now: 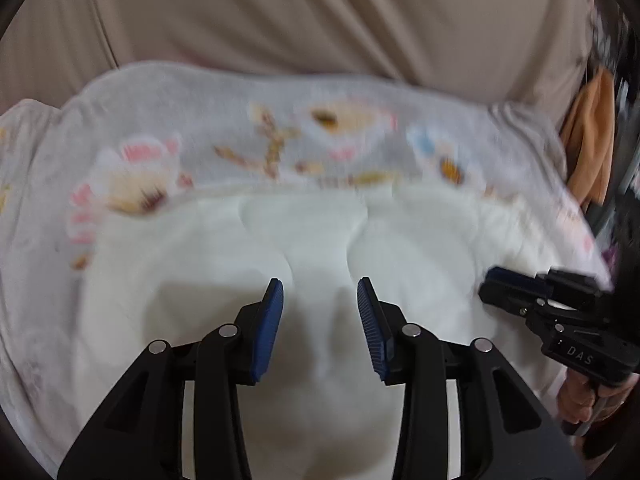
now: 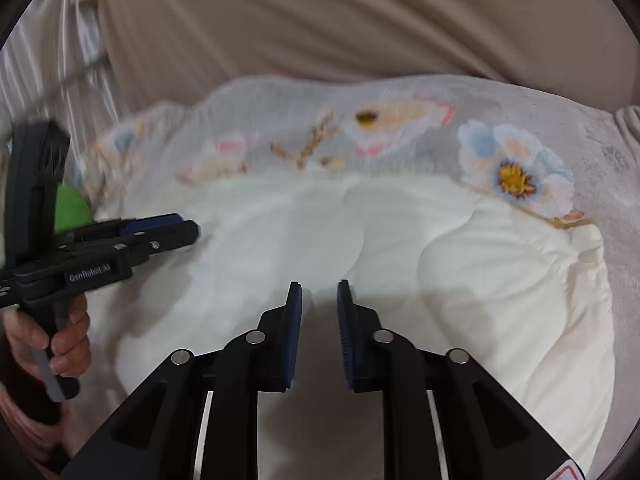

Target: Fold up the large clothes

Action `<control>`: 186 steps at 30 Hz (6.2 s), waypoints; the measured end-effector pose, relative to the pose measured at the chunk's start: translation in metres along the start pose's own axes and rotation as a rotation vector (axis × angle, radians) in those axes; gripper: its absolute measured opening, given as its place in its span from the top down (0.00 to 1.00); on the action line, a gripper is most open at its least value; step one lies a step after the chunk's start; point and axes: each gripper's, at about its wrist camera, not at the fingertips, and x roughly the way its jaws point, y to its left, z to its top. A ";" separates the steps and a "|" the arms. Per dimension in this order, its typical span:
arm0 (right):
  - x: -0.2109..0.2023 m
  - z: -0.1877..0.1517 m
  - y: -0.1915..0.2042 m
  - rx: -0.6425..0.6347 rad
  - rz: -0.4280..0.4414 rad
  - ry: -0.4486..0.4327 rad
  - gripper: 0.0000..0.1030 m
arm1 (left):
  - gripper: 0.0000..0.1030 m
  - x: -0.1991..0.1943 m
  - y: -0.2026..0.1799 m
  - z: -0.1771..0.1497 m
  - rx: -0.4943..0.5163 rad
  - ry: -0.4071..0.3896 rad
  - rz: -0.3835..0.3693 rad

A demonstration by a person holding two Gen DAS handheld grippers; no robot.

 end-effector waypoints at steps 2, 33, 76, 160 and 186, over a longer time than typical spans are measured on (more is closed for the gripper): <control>0.000 -0.012 -0.013 0.014 -0.029 0.005 0.93 | 0.62 0.009 0.008 -0.018 0.000 -0.005 0.021; -0.047 -0.029 0.029 0.085 0.060 -0.042 0.95 | 0.35 -0.107 0.144 -0.116 -0.457 -0.120 0.114; -0.014 -0.035 0.039 0.014 0.156 0.120 0.97 | 0.82 -0.144 0.061 -0.046 -0.278 -0.284 -0.172; -0.081 -0.126 -0.208 0.723 0.345 -0.071 0.90 | 0.34 -0.021 -0.178 -0.041 0.116 -0.118 -0.102; -0.063 -0.062 -0.219 0.532 -0.009 -0.070 0.96 | 0.35 -0.011 -0.214 -0.041 0.191 -0.120 -0.113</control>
